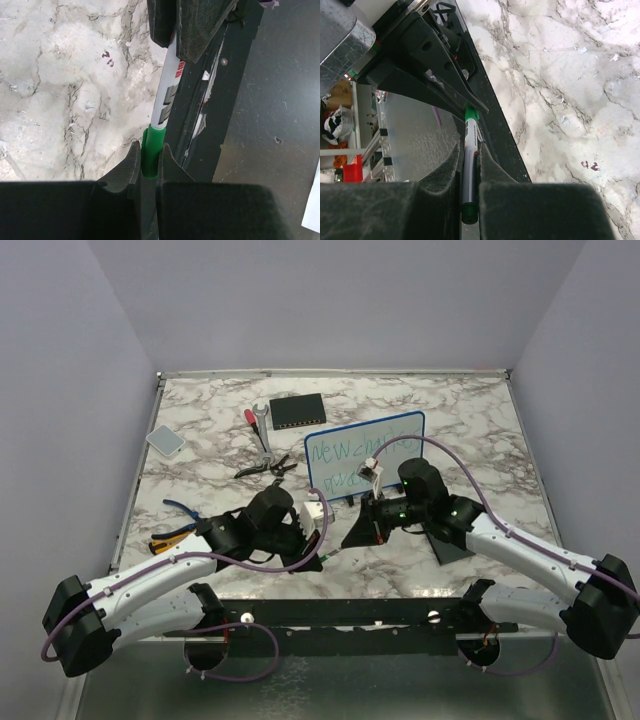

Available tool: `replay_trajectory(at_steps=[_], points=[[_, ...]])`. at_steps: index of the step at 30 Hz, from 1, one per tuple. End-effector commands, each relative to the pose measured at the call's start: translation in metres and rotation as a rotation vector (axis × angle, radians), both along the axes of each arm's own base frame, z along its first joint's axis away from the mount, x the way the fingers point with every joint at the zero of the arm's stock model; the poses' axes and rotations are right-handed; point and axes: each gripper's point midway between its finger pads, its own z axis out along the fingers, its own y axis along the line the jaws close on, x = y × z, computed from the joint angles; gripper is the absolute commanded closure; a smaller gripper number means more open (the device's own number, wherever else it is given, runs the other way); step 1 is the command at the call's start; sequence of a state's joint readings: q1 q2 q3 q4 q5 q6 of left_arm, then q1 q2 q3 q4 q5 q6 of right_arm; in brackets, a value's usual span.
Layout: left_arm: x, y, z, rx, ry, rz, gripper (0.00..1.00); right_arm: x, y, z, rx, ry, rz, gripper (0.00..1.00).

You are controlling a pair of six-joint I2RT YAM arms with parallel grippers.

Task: Write a sentence on the whiteboard
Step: Close the whiteboard marker at the center of the board.

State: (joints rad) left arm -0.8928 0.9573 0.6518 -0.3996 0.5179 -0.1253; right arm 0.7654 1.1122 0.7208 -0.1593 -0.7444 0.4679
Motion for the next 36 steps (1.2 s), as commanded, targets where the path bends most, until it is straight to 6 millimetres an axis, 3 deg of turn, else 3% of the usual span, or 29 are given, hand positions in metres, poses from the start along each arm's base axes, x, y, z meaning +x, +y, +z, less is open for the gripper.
replay_trajectory(at_steps=[1,15,36], points=[[0.061,-0.049,0.121,-0.43,-0.32,0.092,1.0,-0.048,0.01,-0.012,-0.023,0.14,0.153,0.99],[0.075,-0.047,0.129,-0.452,-0.349,0.118,1.0,-0.064,0.027,-0.027,-0.047,0.224,0.203,0.99],[0.089,-0.045,0.137,-0.503,-0.344,0.135,1.0,-0.078,0.043,-0.027,-0.016,0.285,0.231,0.99]])
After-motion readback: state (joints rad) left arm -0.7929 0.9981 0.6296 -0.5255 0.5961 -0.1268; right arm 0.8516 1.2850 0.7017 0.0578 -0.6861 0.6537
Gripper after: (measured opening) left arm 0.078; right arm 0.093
